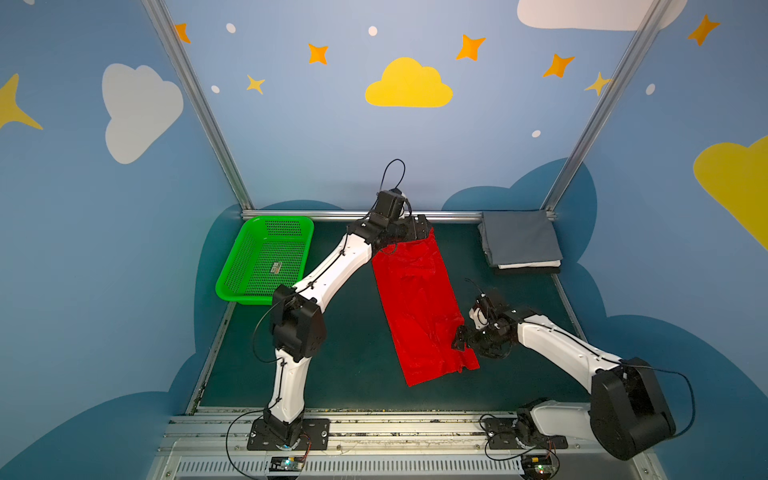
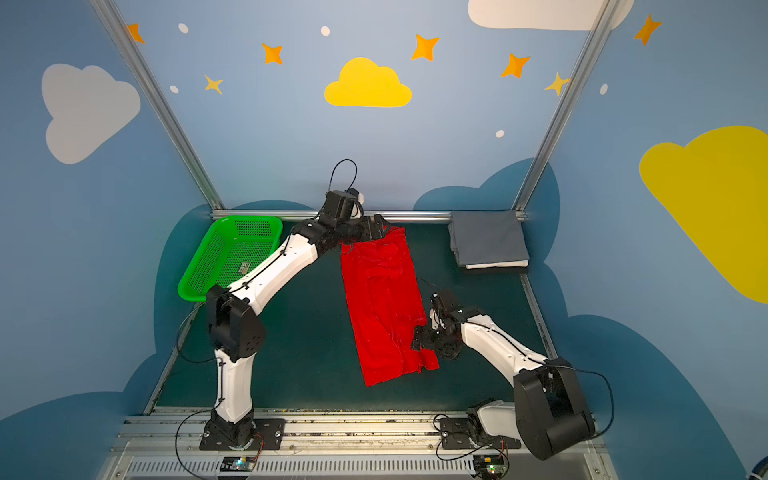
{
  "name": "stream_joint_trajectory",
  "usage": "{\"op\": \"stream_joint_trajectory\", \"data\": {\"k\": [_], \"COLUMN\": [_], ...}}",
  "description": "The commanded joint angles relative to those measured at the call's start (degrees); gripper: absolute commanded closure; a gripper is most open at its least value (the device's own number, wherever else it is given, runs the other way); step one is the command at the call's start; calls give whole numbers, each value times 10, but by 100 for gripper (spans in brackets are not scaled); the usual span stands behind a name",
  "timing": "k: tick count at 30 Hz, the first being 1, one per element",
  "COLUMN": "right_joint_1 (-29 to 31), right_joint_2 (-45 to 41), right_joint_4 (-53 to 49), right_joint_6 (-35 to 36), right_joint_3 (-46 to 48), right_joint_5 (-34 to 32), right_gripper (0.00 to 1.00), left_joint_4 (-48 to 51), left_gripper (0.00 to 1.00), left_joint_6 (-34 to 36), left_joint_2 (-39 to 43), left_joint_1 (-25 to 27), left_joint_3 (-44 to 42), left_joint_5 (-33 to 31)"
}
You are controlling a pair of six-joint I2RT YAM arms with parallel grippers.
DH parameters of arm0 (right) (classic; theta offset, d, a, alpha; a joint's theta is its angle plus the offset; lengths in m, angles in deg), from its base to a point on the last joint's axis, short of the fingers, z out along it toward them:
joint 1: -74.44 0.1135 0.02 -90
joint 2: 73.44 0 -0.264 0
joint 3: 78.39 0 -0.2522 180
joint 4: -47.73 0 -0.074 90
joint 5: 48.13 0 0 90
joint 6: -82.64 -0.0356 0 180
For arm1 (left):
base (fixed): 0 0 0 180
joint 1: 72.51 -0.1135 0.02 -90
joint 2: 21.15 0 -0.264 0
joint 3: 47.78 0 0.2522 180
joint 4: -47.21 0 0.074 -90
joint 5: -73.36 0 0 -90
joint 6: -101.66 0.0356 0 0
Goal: Fold and stack the t-shirts
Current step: 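Lift the shirt's near end with both grippers toward the robot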
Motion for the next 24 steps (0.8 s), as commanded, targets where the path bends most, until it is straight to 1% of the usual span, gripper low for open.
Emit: {"op": "stream_joint_trajectory", "data": {"k": [1, 2, 5, 8, 10, 11, 14, 17, 20, 24], "right_joint_1": [-14, -18, -23, -26, -28, -28, -28, -29, -29, -31], "right_joint_2": [-14, -16, -24, -38, -50, -57, -73, -85, -94, -101], "right_joint_4": [18, 22, 35, 46, 56, 63, 77, 79, 77, 79], "right_joint_6": [-11, -13, -14, -21, -30, -37, -48, -51, -50, -51], "right_joint_3": [17, 39, 60, 81, 98, 105, 120, 127, 132, 141], "right_joint_5": [22, 28, 48, 48, 48, 51, 59, 64, 61, 62], "right_gripper": [15, 15, 21, 31, 39, 40, 41, 41, 39, 33], "left_joint_4": [-93, -104, -99, -85, -74, -71, -59, -60, -59, -84], "left_gripper": [0, 1, 2, 5, 6, 7, 12, 17, 22, 24], "left_joint_6": [-14, -12, -3, -1, -24, -37, -83, -131, -171, -197], "left_joint_2": [79, 108, 177, 245, 288, 310, 368, 406, 423, 413], "left_joint_1": [7, 14, 41, 79, 105, 119, 162, 195, 228, 264], "left_joint_3": [-124, -162, -247, -337, -398, -431, -523, -603, -655, -691], "left_joint_5": [-41, -48, -74, -95, -112, -119, -146, -146, -154, -150]}}
